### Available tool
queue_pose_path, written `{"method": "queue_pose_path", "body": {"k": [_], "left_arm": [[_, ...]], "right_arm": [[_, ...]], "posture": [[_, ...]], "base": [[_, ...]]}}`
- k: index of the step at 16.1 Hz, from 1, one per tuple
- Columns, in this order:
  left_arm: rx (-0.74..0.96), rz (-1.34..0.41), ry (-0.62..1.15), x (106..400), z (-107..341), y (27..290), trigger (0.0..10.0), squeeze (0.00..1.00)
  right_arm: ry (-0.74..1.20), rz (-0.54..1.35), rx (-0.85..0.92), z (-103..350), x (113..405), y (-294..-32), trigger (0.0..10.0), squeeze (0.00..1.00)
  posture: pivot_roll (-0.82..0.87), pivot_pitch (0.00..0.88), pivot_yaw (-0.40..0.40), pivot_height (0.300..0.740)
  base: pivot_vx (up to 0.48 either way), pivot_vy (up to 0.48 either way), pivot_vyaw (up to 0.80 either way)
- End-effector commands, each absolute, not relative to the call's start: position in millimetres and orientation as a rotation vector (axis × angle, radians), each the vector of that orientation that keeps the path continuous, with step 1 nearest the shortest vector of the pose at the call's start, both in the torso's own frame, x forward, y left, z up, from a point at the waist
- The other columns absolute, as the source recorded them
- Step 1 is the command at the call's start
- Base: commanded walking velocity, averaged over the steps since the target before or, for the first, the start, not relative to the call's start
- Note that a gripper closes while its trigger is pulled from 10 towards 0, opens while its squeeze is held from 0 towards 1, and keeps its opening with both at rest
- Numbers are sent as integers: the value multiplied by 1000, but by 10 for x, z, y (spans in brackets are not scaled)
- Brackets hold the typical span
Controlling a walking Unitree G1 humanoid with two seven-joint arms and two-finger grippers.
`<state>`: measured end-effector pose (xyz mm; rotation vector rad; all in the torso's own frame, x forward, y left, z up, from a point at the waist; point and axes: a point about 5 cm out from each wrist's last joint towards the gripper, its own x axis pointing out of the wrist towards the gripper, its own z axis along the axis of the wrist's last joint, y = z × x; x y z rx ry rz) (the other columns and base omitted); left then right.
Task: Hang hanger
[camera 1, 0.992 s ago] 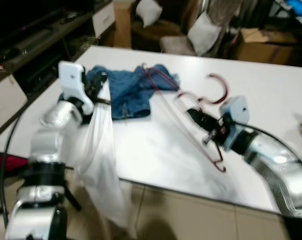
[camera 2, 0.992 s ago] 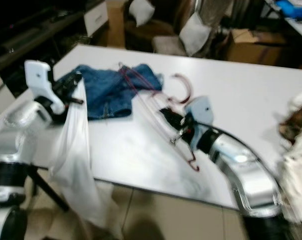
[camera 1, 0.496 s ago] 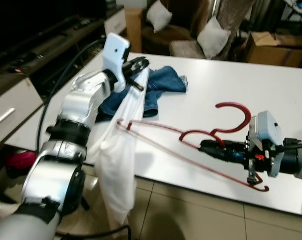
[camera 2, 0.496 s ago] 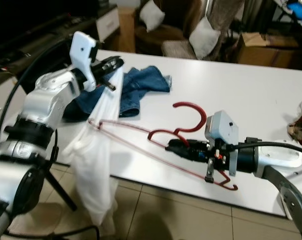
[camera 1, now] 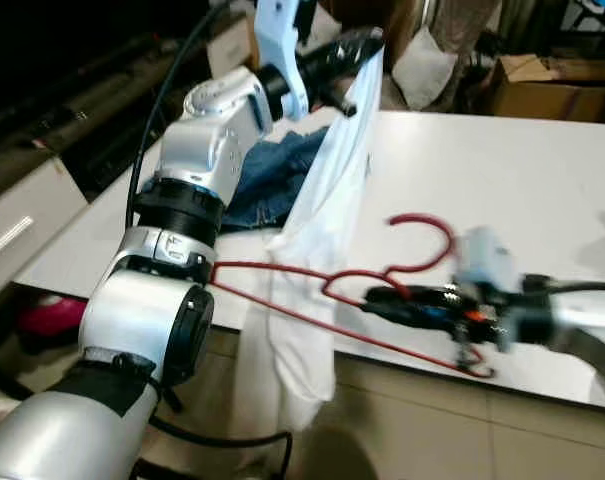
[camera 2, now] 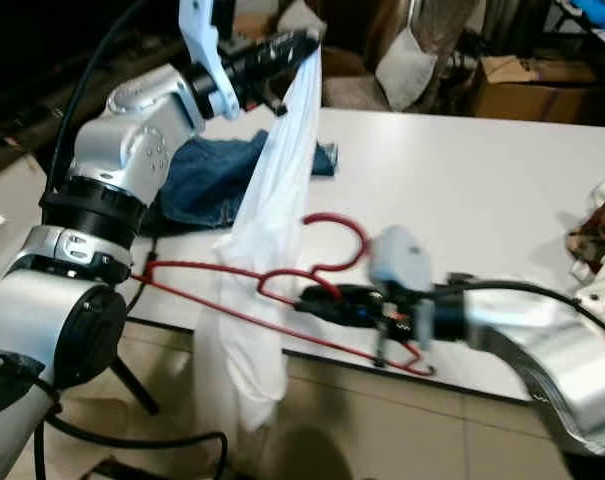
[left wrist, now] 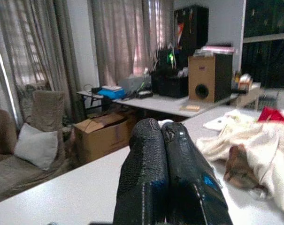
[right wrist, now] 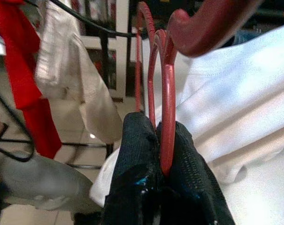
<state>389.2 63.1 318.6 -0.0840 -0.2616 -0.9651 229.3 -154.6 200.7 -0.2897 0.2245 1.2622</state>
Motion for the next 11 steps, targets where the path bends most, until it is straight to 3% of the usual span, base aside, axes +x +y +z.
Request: {"method": "queue_pose_path", "body": {"k": [1,4,8,9,11], "left_arm": [[-97,-959,-345,3868,3447,717,10000,0],[-107,-925,-398,3855,3599,890,10000,0],[-182,-875,-504,3736,3841,1174,10000,0],[-189,-875,-521,3719,3874,1192,10000,0],[-243,-862,-604,3643,4083,1302,10000,0]], "right_arm": [[256,1196,-340,1933,2408,-1559,10000,0],[225,1081,-380,1952,2691,-1567,10000,0],[55,723,-466,2271,3533,-1694,10000,0],[34,668,-468,2333,3623,-1716,10000,0],[-188,354,-495,2986,3966,-1903,10000,0]], "posture": [[-80,0,78,740],[-76,0,64,740],[-70,0,29,740],[-67,0,24,740],[-54,0,5,740]], "base": [[0,0,0],[0,0,0],[0,0,0],[0,0,0],[0,0,0]]}}
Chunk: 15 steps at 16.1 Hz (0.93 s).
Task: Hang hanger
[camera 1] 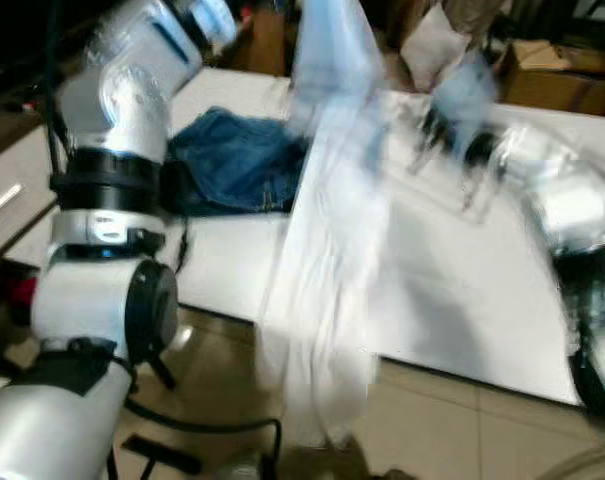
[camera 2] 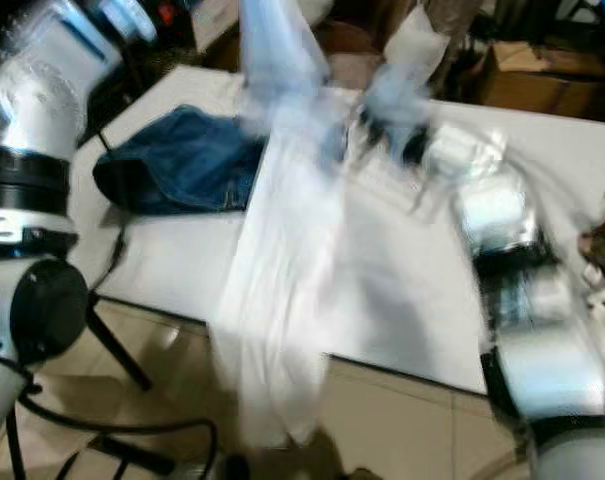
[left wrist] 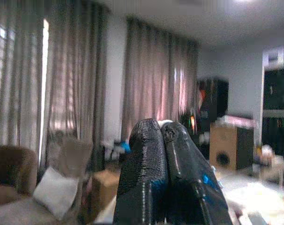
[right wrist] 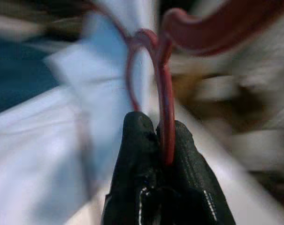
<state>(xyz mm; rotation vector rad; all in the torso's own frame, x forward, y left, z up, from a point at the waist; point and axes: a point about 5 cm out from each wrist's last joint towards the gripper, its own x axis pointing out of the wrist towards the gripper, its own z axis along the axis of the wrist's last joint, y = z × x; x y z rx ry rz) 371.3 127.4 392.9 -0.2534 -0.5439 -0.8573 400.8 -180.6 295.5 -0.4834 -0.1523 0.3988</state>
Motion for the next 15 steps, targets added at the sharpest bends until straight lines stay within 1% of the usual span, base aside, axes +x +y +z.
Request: {"method": "queue_pose_path", "body": {"k": [1,2,3,4,5,7,8,10,11,12,13,15], "left_arm": [[-269,-852,-645,3599,4185,1381,10000,0],[-274,-821,-668,3556,4228,1479,10000,0],[-280,-801,-659,3553,4189,1518,10000,0],[-291,-783,-631,3574,4101,1537,10000,0],[-276,-758,-589,3607,3948,1521,10000,0],[-272,-734,-526,3658,3742,1480,10000,0],[-262,-709,-490,3689,3632,1471,10000,0],[-194,-636,-373,3758,3306,1457,10000,0],[-136,-574,-286,3802,3053,1472,10000,0],[-111,-541,-244,3819,2933,1487,10000,0],[-93,-499,-203,3833,2789,1514,10000,0],[-75,-429,-151,3895,2608,1564,10000,0]], "right_arm": [[-385,246,-402,3533,3984,-1987,10000,0],[-595,222,-354,4110,3881,-2015,10000,0],[-637,225,-381,4223,3861,-1991,10000,0],[-610,255,-408,4183,3892,-1942,10000,0],[-516,338,-476,3913,3972,-1847,10000,0],[-395,426,-553,3463,4050,-1767,10000,0],[-356,451,-579,3269,4070,-1748,10000,0],[-286,535,-577,2898,4060,-1755,10000,0],[-233,620,-605,2647,3998,-1775,10000,0],[-207,663,-610,2534,3959,-1790,10000,0],[-164,765,-616,2346,3859,-1819,10000,0],[-101,885,-648,2089,3678,-1906,10000,0]], "posture": [[-48,0,-4,740],[-39,0,-18,740],[-39,0,-21,740],[-39,0,-20,740],[-44,0,-15,740],[-45,0,-9,740],[-52,0,4,740],[-58,0,16,740],[-60,0,20,740],[-62,0,23,740],[-63,0,27,740],[-66,0,31,740]], "base": [[0,0,0],[0,0,0],[0,0,0],[0,0,0],[0,0,0],[0,0,0],[0,0,0],[0,0,0],[0,0,0],[0,0,0],[0,0,0],[0,0,0]]}}
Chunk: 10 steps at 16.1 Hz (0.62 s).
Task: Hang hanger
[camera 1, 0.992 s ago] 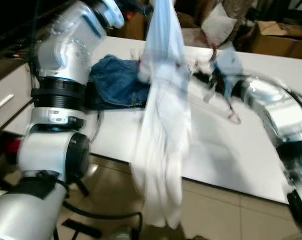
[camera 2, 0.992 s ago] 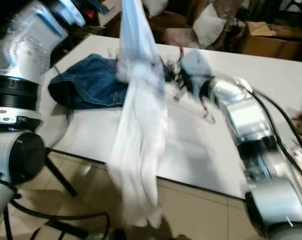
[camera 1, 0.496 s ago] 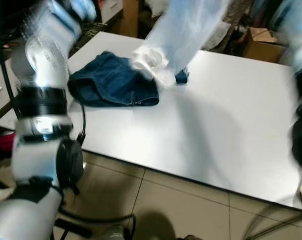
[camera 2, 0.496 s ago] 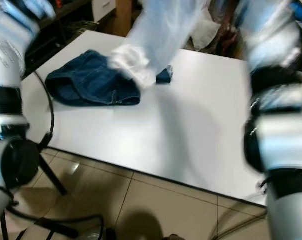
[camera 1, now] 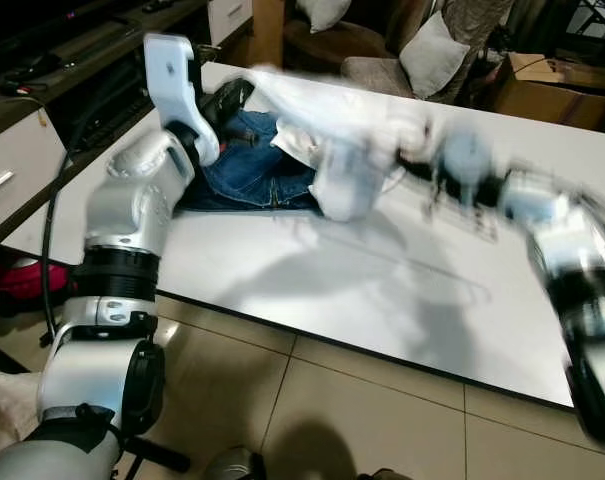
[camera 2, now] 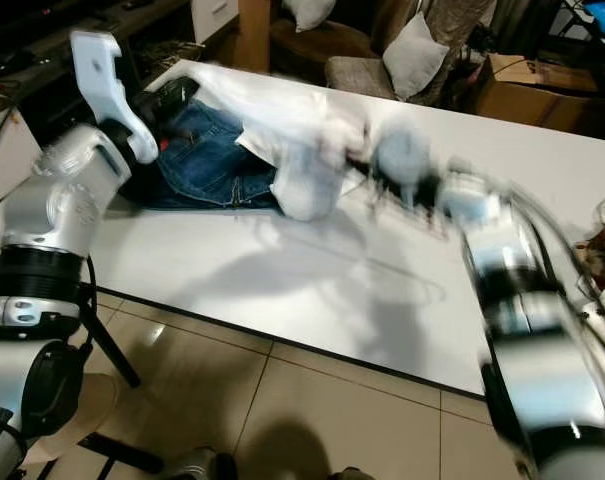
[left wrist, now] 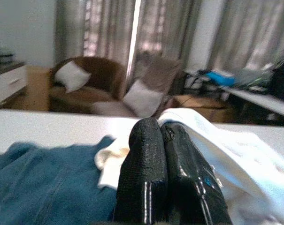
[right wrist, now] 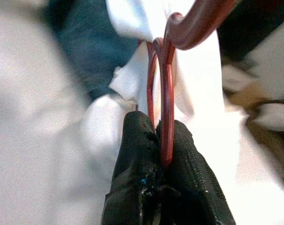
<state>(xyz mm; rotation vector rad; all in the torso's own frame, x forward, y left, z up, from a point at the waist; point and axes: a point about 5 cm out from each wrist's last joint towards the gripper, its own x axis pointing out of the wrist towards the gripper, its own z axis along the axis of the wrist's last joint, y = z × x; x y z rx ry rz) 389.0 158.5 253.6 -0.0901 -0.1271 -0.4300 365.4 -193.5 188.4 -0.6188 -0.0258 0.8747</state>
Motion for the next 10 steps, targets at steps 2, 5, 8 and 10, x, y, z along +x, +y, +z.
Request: {"method": "queue_pose_path", "body": {"k": [2,5,8,10], "left_arm": [[-35,-371,-110,3960,2456,1611,10000,0],[-10,-265,-72,4038,2335,1711,10000,0],[22,-177,11,4051,2079,1852,10000,0],[77,-131,94,4011,1824,1952,10000,0]], "right_arm": [[-43,985,-647,1925,3517,-1964,10000,0],[6,1092,-638,1809,3304,-1969,10000,0],[79,1172,-624,1763,3134,-2070,10000,0],[112,1219,-622,1808,3017,-2151,10000,0]], "posture": [[-73,0,42,740],[-76,0,52,740],[-80,0,59,740],[-85,0,62,740]], "base": [[0,0,0],[0,0,0],[0,0,0],[0,0,0]]}}
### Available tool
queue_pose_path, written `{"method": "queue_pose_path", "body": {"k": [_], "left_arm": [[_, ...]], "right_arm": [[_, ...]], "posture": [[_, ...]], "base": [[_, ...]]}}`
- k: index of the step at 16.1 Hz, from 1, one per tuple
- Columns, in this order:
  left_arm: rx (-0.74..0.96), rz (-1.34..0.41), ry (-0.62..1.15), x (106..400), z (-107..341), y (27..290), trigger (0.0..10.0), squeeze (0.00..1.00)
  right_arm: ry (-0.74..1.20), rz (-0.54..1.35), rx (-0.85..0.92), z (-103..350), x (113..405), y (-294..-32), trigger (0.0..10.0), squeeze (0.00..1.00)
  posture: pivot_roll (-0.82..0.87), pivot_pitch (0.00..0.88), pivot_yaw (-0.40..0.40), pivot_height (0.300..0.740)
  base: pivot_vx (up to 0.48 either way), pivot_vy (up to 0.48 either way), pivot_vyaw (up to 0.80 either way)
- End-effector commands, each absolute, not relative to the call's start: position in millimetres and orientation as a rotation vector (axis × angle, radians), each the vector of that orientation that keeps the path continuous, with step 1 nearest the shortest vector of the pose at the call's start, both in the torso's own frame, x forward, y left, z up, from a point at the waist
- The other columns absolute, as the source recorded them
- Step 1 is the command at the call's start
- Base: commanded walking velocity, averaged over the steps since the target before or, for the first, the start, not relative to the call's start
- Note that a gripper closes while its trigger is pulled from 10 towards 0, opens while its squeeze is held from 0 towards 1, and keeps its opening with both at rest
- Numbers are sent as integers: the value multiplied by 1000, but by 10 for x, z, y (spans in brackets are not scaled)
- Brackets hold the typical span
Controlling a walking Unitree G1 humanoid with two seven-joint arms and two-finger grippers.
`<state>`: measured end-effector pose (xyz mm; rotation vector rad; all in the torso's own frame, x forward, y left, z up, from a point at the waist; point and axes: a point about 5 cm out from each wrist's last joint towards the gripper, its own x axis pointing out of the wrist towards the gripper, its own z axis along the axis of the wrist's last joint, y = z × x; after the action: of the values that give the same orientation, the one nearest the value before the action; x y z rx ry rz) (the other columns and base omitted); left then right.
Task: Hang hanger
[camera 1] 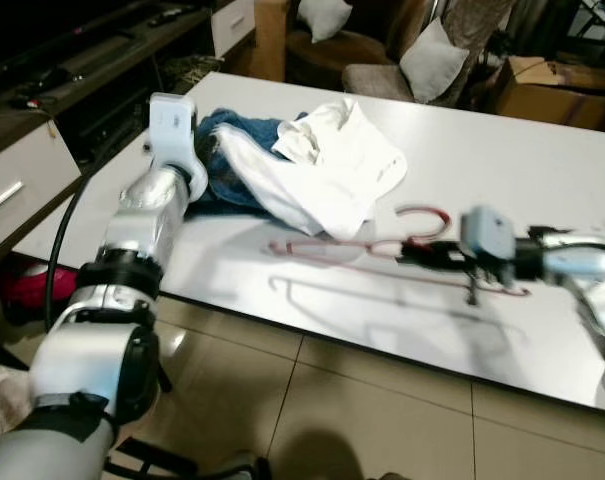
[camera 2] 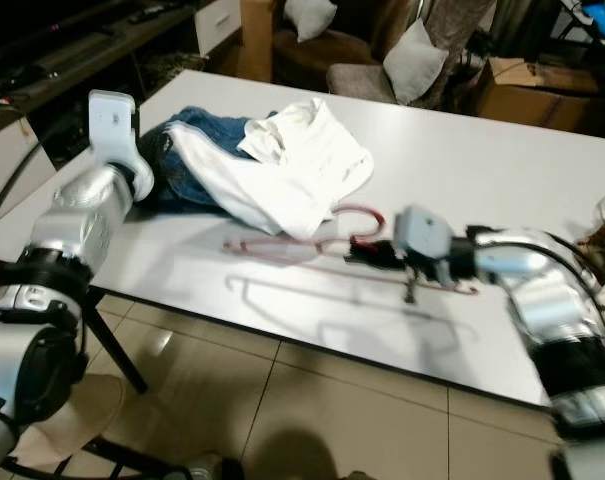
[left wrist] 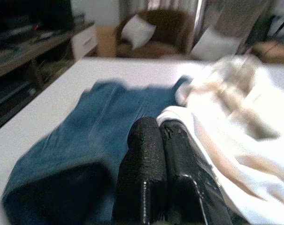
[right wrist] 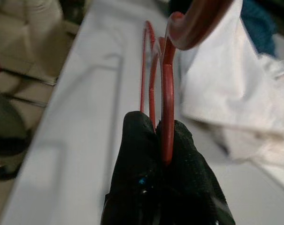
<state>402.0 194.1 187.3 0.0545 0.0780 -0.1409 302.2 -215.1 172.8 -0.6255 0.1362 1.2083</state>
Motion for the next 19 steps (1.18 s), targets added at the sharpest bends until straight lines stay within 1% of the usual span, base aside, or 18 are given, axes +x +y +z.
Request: {"method": "queue_pose_path", "body": {"k": [1,3,4,5,6,9,10,11,13,14,15,16,17,18,19], "left_arm": [[102,-128,117,3992,1757,1978,10000,0],[138,-159,168,3936,1610,2014,10000,0],[135,-204,193,3899,1532,2022,10000,0],[123,-281,216,3842,1453,2032,10000,247],[153,-396,262,3705,1323,2098,10000,1000],[135,-547,262,3483,1287,2154,10000,1000],[74,-604,243,3361,1342,2156,10000,1000],[-63,-668,160,3104,1512,2159,10000,1000],[-130,-682,99,2980,1634,2149,10000,1000],[-179,-679,23,2936,1775,2087,10000,1000],[-236,-636,-64,2951,1936,1999,10000,1000],[-244,-611,-83,2964,1971,1976,10000,1000],[-207,-532,-102,3016,1970,1900,10000,1000],[-174,-476,-88,3050,1904,1804,10000,867],[-143,-420,-43,3037,1779,1744,10000,510]], "right_arm": [[115,1228,-610,1846,2984,-2176,10000,0],[106,1225,-583,1946,2933,-2239,10000,0],[95,1209,-566,2004,2904,-2269,10000,0],[72,1182,-534,2074,2864,-2293,10000,0],[38,1118,-489,2156,2792,-2332,10000,0],[37,989,-451,2170,2751,-2364,10000,0],[43,937,-428,2159,2753,-2354,10000,0],[52,826,-348,2090,2777,-2302,10000,0],[54,743,-292,2042,2797,-2278,10000,0],[40,655,-199,2019,2802,-2253,10000,0],[11,542,-67,2001,2793,-2205,10000,0],[-6,516,-48,1999,2777,-2176,10000,0],[-24,440,-26,1964,2751,-2112,10000,0],[-10,377,-20,1883,2742,-2069,10000,0],[25,270,21,1782,2736,-2055,10000,0]], "posture": [[-86,0,62,740],[-87,0,60,740],[-88,0,60,740],[-89,0,60,740],[-94,0,47,740],[-98,0,26,740],[-101,0,22,740],[-95,0,7,740],[-86,0,-5,740],[-75,0,-21,740],[-60,0,-49,740],[-60,0,-49,740],[-63,0,-34,740],[-69,0,-20,740],[-71,0,-17,740]], "base": [[0,0,0],[0,0,0],[0,0,0],[0,0,0],[0,0,0],[0,0,0],[0,0,0],[0,0,0],[0,0,0],[0,0,0],[0,0,0],[0,0,0],[0,0,0],[0,0,0],[0,0,0]]}}
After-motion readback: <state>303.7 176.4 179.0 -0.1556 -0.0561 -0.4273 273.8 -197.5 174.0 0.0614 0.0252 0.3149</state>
